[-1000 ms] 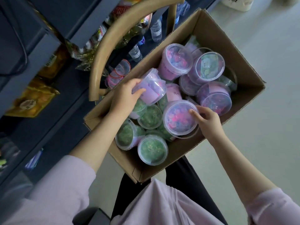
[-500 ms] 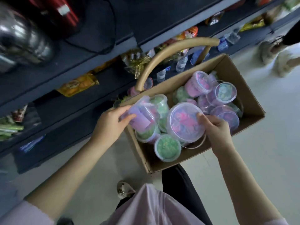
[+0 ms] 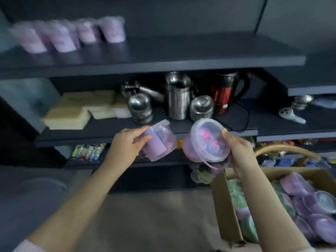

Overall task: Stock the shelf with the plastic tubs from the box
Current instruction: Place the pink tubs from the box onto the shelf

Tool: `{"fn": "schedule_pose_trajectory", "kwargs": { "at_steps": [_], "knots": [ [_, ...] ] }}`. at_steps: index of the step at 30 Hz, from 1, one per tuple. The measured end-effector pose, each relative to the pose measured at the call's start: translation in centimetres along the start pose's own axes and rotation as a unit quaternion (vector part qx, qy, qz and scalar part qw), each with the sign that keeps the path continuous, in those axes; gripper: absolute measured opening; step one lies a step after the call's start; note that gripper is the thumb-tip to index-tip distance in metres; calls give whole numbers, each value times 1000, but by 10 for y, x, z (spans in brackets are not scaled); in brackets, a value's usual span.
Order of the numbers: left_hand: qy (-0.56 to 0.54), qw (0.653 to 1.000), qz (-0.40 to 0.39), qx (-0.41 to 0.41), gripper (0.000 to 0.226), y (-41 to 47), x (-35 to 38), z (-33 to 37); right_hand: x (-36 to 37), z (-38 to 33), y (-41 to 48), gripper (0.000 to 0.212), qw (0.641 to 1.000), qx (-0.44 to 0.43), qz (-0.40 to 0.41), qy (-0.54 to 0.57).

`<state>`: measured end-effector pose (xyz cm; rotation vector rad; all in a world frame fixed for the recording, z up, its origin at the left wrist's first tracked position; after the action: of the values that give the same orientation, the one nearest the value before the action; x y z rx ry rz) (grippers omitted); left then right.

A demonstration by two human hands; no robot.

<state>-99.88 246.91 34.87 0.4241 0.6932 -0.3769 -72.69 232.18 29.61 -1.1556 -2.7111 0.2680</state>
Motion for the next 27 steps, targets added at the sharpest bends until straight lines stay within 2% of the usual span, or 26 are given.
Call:
{"fn": "schedule_pose_trajectory", "kwargs": {
  "at_steps": [4, 10, 16, 24, 27],
  "knots": [
    [-20, 996, 84, 16, 35, 11, -94, 5, 86, -83, -4, 22, 994, -82, -76, 1],
    [12, 980, 195, 48, 35, 34, -184, 6, 186, -166, 2, 24, 979, -163, -123, -21],
    [97, 960, 245, 90, 35, 84, -223, -6, 270, -205, 48, 34, 969, -183, -160, -40],
    [310, 901, 264, 148, 29, 194, -256, -44, 384, -220, 157, 44, 962, -182, -183, -87],
    [372, 884, 245, 144, 29, 226, -258, -68, 422, -222, 192, 35, 963, -146, -195, -112]
  ]
}}
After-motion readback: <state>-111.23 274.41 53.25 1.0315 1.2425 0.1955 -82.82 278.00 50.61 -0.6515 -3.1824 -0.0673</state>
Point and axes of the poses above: each hand's wrist, its own y-axis towards the middle knuckle, its own x-axis out of the palm, z = x × y, the point moved 5 cm from there along y, towards the middle knuckle
